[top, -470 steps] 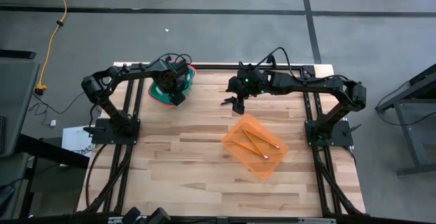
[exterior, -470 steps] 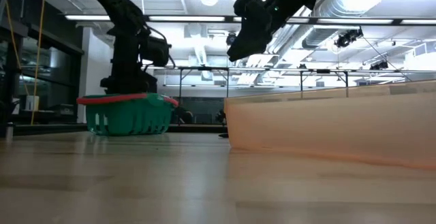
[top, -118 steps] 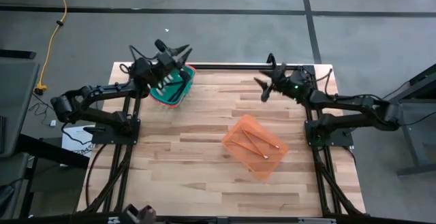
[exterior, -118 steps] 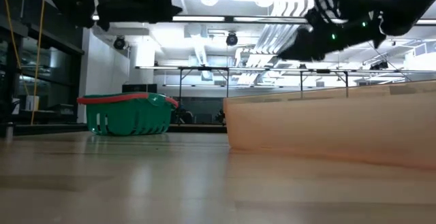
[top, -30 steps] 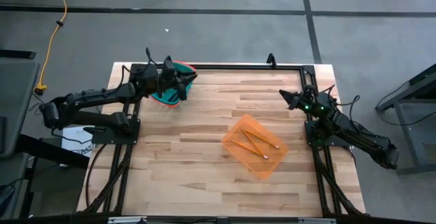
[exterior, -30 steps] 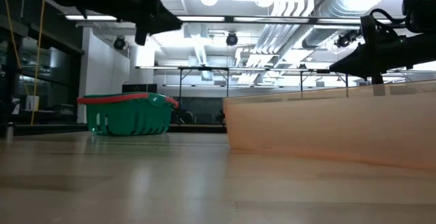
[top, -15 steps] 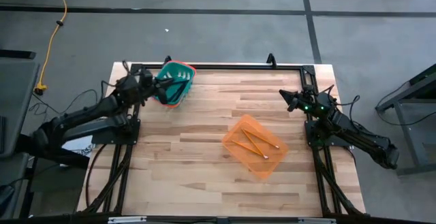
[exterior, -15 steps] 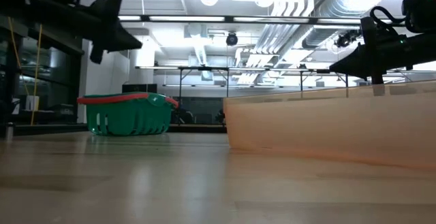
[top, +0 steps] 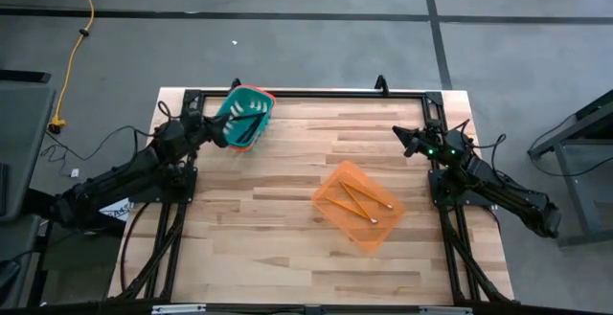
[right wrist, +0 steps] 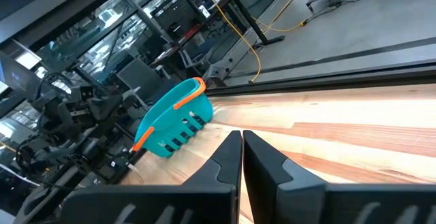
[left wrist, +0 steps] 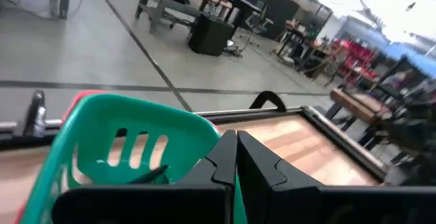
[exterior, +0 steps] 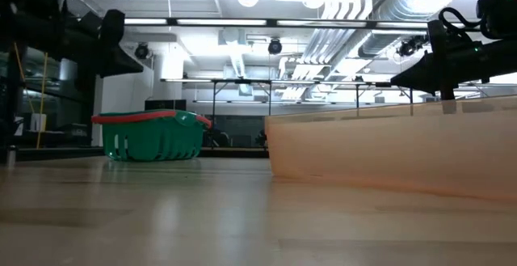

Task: Sort pens & pencils
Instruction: Return to Home Position

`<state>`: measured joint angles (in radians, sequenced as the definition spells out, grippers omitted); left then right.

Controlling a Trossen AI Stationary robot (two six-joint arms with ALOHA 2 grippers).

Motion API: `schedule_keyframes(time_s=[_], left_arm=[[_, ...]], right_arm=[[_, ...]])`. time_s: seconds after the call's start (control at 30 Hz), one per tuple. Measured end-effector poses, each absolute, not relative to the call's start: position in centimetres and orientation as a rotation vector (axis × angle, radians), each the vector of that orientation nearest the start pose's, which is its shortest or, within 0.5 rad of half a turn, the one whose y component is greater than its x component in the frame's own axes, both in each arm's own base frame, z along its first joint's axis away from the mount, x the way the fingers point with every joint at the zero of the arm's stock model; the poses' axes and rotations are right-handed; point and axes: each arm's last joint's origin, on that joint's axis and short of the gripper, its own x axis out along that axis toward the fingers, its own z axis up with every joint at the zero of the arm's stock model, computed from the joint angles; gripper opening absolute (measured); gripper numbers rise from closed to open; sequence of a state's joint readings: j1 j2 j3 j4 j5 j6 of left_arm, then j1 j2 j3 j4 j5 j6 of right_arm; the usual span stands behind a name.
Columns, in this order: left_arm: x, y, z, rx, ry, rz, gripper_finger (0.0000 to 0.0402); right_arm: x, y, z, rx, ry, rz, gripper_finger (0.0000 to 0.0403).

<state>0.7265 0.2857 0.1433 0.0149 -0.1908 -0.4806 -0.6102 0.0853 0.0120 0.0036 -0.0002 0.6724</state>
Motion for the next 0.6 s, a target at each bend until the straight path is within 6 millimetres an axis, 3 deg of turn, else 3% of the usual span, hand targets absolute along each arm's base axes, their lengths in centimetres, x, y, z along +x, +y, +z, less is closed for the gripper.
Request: schedule_keyframes(time_s=[0.17,0.43,0.6], left_arm=[[8.1,7.7,18.3,-0.502,-0.080,0.871,0.0001],[8.1,7.6,14.8,-0.498,0.042,0.855,0.0001],[8.3,7.6,14.3,-0.426,0.122,0.817,0.0000]], right_arm=[[8.4,-5.9,16.1,0.672,-0.140,-0.610,0.0006],[8.4,-5.9,16.1,0.672,-0.140,-0.610,0.0006],[8.4,-5.9,16.1,0.672,-0.140,-0.610,0.0006]])
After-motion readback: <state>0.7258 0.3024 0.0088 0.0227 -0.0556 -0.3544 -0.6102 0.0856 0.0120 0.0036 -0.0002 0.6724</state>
